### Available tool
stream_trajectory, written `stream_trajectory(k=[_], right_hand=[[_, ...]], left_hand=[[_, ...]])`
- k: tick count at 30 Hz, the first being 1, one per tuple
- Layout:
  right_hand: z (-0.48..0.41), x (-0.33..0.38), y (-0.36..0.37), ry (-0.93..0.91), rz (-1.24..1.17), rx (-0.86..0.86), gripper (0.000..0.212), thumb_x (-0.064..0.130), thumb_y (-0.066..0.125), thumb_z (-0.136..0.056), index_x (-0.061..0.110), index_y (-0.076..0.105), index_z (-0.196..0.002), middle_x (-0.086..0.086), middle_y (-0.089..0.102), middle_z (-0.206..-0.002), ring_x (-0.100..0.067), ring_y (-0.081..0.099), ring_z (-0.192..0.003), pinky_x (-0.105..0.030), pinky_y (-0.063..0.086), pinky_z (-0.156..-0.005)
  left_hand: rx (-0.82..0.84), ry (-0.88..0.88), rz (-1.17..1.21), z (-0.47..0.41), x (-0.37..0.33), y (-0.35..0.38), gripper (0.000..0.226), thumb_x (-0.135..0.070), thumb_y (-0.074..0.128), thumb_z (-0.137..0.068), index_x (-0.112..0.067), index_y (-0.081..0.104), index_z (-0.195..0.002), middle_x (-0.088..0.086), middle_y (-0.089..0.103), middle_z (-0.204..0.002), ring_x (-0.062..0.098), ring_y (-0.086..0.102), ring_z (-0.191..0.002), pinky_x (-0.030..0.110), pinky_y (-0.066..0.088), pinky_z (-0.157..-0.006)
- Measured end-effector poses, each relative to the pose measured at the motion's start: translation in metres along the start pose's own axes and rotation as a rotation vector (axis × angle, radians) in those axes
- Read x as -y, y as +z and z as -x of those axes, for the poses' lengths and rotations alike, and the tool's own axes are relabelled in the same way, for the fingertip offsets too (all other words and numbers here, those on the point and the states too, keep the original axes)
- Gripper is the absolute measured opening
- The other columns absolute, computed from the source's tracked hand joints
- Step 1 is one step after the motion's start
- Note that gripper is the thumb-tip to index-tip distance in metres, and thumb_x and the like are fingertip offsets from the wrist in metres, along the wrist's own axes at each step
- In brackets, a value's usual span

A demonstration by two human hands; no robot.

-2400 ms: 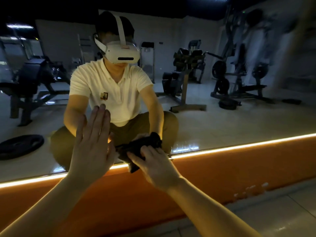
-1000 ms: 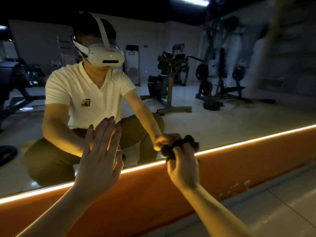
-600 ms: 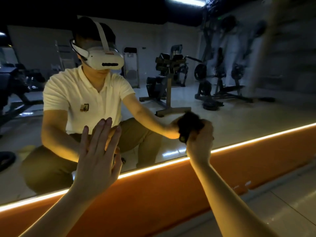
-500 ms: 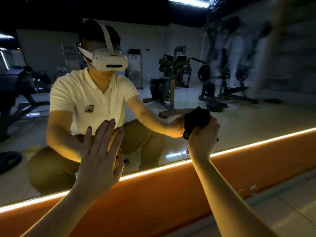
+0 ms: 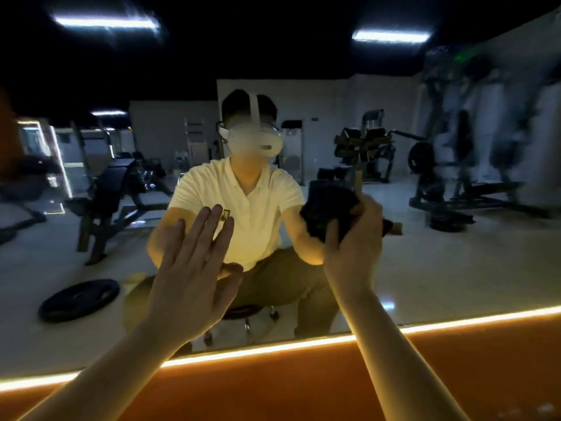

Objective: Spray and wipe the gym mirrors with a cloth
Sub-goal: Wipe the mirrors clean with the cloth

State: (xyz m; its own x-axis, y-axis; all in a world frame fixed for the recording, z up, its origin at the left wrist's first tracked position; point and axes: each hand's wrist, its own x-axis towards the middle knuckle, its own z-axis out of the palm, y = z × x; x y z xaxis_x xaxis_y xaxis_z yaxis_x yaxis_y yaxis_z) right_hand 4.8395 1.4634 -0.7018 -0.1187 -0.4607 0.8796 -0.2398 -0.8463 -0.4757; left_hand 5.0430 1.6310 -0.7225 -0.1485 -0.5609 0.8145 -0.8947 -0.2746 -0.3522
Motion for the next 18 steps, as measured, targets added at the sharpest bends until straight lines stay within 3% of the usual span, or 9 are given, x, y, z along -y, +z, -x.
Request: stream_trajectory(k=[2,5,7,10,12,15,18], right_hand=[[-0.027,0.014,0.008,0.022,0.046,-0.095,0.046,0.024,0.049,-0.094,0.013,0.044,-0.138,-0.018,0.052,-0.129,-0.033,0.057,-0.116,-0.053,0.056,-0.092],[-0.035,0.055,0.043,-0.080,0.204,-0.089,0.051,0.023,0.053,-0.096,0.006,0.049,-0.144,-0.022,0.050,-0.130,-0.033,0.055,-0.112,-0.045,0.053,-0.093],[-0.017,0.091,0.071,-0.291,0.267,0.020,0.059,0.027,0.060,-0.095,0.008,0.046,-0.148,-0.018,0.049,-0.126,-0.031,0.055,-0.107,-0.042,0.051,-0.086],[0.018,0.119,0.099,-0.769,0.277,0.256,0.063,0.034,0.070,-0.091,0.008,0.049,-0.145,-0.013,0.052,-0.118,-0.028,0.056,-0.104,-0.041,0.053,-0.082],[0.014,0.118,0.099,-0.898,0.297,0.308,0.063,0.037,0.070,-0.091,0.009,0.050,-0.144,-0.011,0.054,-0.114,-0.026,0.058,-0.103,-0.040,0.052,-0.083],[-0.033,0.112,0.087,-0.795,0.372,0.172,0.062,0.038,0.063,-0.093,0.009,0.047,-0.145,-0.014,0.052,-0.116,-0.029,0.056,-0.103,-0.042,0.050,-0.084],[-0.098,0.130,0.082,-0.526,0.388,0.022,0.059,0.037,0.047,-0.098,0.007,0.045,-0.149,-0.019,0.053,-0.119,-0.035,0.052,-0.106,-0.045,0.046,-0.087]], left_hand=[[0.055,0.054,-0.047,0.000,0.010,-0.008,0.080,-0.051,0.050,-0.099,-0.006,0.031,-0.162,0.018,0.014,-0.173,0.035,0.015,-0.161,0.063,0.023,-0.125],[0.066,0.122,-0.089,-0.003,0.030,-0.025,0.080,-0.048,0.053,-0.097,-0.008,0.032,-0.163,0.016,0.017,-0.173,0.033,0.015,-0.161,0.059,0.019,-0.127],[0.013,0.045,-0.048,-0.010,0.049,-0.038,0.081,-0.043,0.056,-0.093,-0.008,0.033,-0.163,0.016,0.022,-0.172,0.033,0.020,-0.160,0.061,0.023,-0.125],[-0.084,-0.114,-0.006,-0.020,0.081,-0.059,0.077,-0.042,0.052,-0.093,-0.007,0.033,-0.159,0.016,0.026,-0.169,0.032,0.022,-0.158,0.059,0.022,-0.126],[-0.093,-0.093,-0.029,-0.021,0.101,-0.069,0.077,-0.047,0.049,-0.095,-0.008,0.032,-0.159,0.016,0.025,-0.170,0.032,0.021,-0.158,0.058,0.021,-0.126],[-0.103,-0.054,-0.021,-0.023,0.118,-0.080,0.081,-0.051,0.052,-0.098,-0.011,0.025,-0.163,0.017,0.029,-0.169,0.034,0.027,-0.157,0.061,0.025,-0.124],[-0.119,-0.192,-0.068,-0.025,0.142,-0.083,0.090,-0.058,0.055,-0.097,-0.004,0.028,-0.162,0.021,0.028,-0.168,0.038,0.027,-0.157,0.064,0.027,-0.122]])
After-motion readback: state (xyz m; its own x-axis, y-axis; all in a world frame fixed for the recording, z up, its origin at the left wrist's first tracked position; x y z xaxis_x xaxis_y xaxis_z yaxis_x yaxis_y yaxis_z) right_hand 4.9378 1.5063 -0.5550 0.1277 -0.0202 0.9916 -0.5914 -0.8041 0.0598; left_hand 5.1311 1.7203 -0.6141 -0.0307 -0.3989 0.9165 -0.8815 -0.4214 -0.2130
